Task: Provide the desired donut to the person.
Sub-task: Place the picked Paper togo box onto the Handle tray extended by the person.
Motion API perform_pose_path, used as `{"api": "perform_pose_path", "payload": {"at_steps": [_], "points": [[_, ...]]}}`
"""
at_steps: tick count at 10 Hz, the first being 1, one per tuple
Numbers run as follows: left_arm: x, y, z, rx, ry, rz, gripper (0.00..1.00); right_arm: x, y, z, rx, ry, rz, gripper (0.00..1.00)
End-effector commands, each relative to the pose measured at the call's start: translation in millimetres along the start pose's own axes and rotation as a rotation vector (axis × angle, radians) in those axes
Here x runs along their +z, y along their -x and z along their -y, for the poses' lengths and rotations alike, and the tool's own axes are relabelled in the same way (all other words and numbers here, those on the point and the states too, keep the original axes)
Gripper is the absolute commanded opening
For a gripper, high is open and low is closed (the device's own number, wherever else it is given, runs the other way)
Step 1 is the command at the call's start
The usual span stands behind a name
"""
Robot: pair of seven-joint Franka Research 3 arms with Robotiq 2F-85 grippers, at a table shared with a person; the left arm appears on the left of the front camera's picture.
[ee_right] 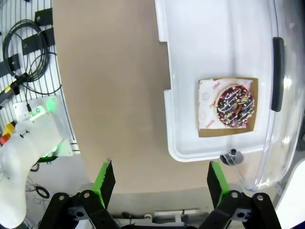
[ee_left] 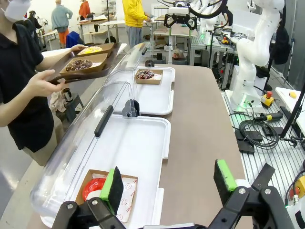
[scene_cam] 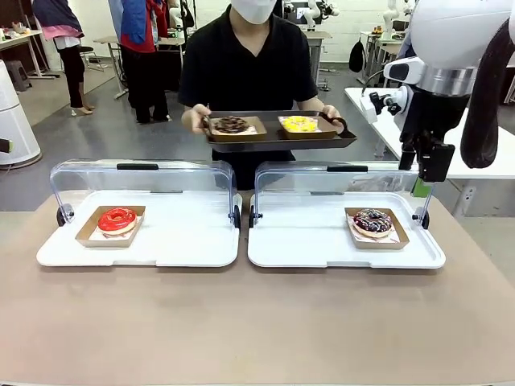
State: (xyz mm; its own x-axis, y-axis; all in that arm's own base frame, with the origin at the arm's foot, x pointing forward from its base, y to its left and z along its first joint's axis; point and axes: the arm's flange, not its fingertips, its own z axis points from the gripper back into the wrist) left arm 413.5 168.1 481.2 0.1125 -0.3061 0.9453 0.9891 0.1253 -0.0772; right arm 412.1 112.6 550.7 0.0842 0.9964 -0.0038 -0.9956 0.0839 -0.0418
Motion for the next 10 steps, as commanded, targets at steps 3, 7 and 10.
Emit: {"api": "perform_pose_path", "payload": {"at_steps": [3, 7, 10], "points": [[1.5, -0.5, 2.4, -0.005, 0.002, -0.003, 1.0, 5.2, -4.5, -5.2, 0.009, -0.005, -0.008, 1.0], [1.5, -0.5, 2.4, -0.005, 0.002, -0.003, 1.0, 5.2, -4.5, -5.2, 0.009, -0.005, -0.008, 1.0], [1.5, -0.5, 2.4, -0.005, 0.002, -0.003, 1.0, 5.2, -4.5, -5.2, 0.009, -0.005, -0.008, 1.0]]}}
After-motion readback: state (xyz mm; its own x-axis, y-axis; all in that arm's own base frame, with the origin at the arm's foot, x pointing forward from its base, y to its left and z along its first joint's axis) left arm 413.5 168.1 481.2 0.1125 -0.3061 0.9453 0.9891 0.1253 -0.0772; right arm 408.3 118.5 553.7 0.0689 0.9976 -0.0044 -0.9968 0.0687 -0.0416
